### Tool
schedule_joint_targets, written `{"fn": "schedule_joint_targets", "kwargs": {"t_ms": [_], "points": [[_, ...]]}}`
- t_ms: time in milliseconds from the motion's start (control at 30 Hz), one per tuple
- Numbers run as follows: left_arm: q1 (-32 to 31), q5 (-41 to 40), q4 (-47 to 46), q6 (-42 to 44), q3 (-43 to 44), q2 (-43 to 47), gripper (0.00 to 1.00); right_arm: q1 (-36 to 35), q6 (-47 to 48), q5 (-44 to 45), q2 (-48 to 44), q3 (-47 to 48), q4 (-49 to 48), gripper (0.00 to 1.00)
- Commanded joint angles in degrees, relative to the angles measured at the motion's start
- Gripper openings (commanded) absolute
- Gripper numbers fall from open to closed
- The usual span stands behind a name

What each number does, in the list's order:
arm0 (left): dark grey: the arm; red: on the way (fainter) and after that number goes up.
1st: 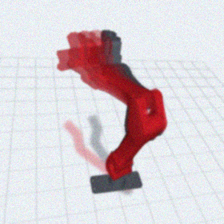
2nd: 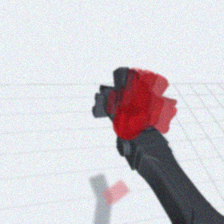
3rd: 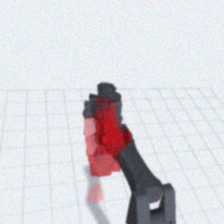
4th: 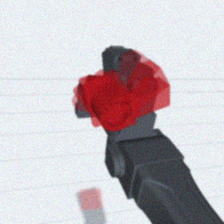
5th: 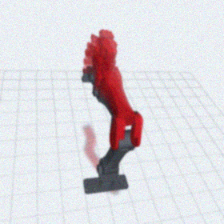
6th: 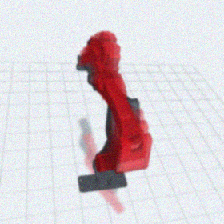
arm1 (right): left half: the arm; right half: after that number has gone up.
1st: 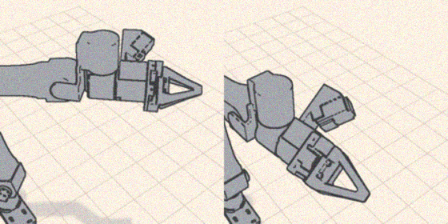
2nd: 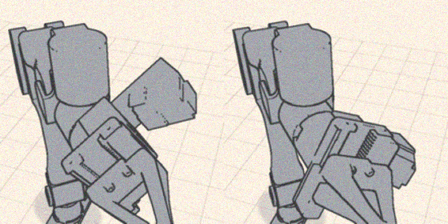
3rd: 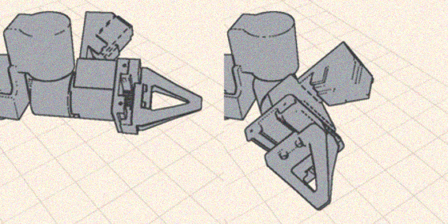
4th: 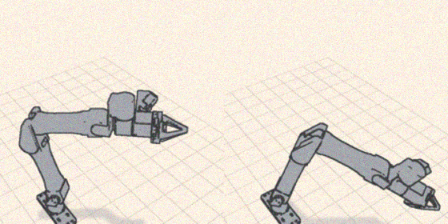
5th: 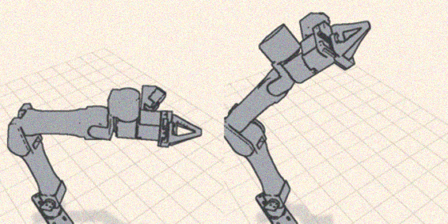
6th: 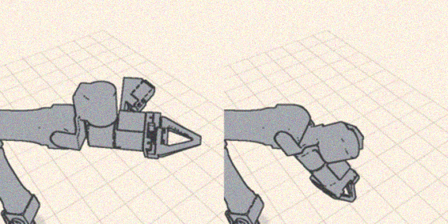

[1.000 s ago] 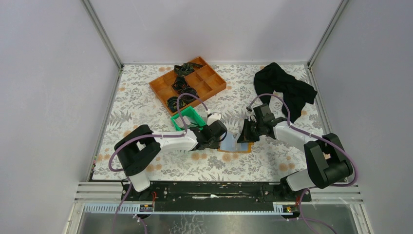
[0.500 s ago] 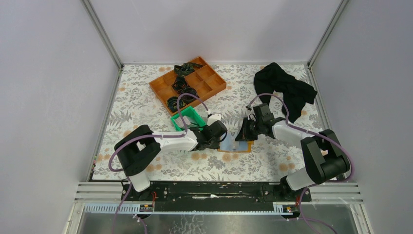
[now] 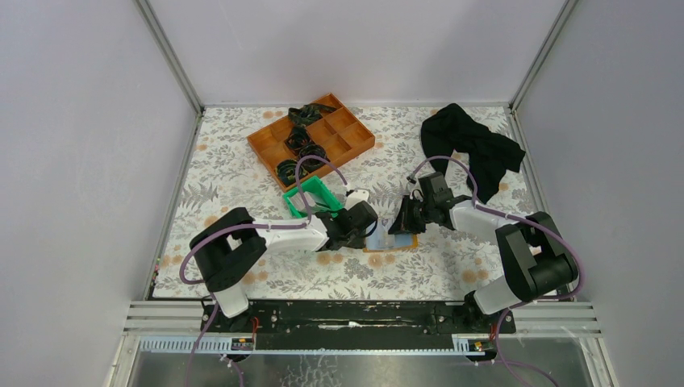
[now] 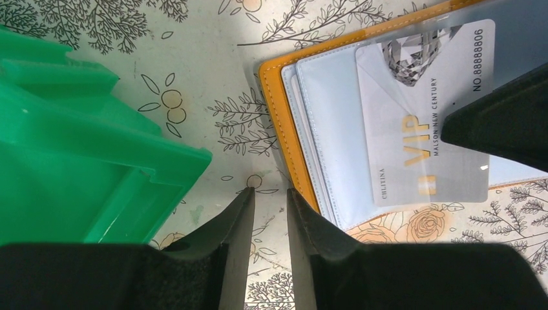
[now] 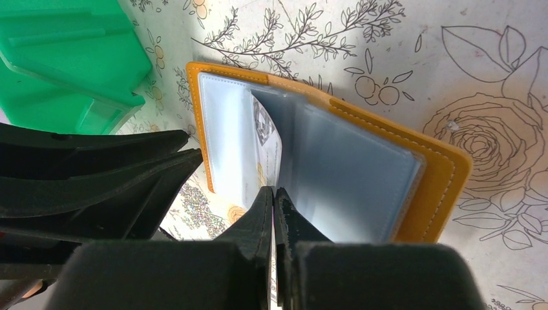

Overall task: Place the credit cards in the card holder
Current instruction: Insert the credit card into the card holder.

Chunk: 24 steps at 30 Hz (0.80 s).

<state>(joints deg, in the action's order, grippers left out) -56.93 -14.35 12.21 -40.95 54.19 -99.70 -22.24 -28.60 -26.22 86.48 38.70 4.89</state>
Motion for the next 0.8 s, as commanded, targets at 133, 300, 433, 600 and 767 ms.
{"fn": "schedule_joint_targets", "kwargs": {"t_ms": [133,300,433,600,767], "points": [[-1.24,3.08,-1.04,0.08,-0.32,-3.17,0.33,-1.49,2.23,3.35,1.5,-1.04,4.53,0.0],[-1.26,2.48,-0.86,-0.08,-0.02,-3.48,0.33,-1.48,3.2,3.07,-0.28,-2.0,5.91,0.0],[-1.23,2.45,-0.62,0.06,0.36,-4.02,0.33,-1.47,3.26,2.13,-0.37,-2.62,5.94,0.0],[-1.17,2.18,-0.17,0.33,1.07,-4.45,0.33,-1.49,3.93,1.77,-0.88,-2.66,6.65,0.0],[-1.24,2.39,-0.17,0.09,1.27,-4.61,0.33,-1.49,4.34,1.71,0.0,-2.11,6.55,0.0]]}}
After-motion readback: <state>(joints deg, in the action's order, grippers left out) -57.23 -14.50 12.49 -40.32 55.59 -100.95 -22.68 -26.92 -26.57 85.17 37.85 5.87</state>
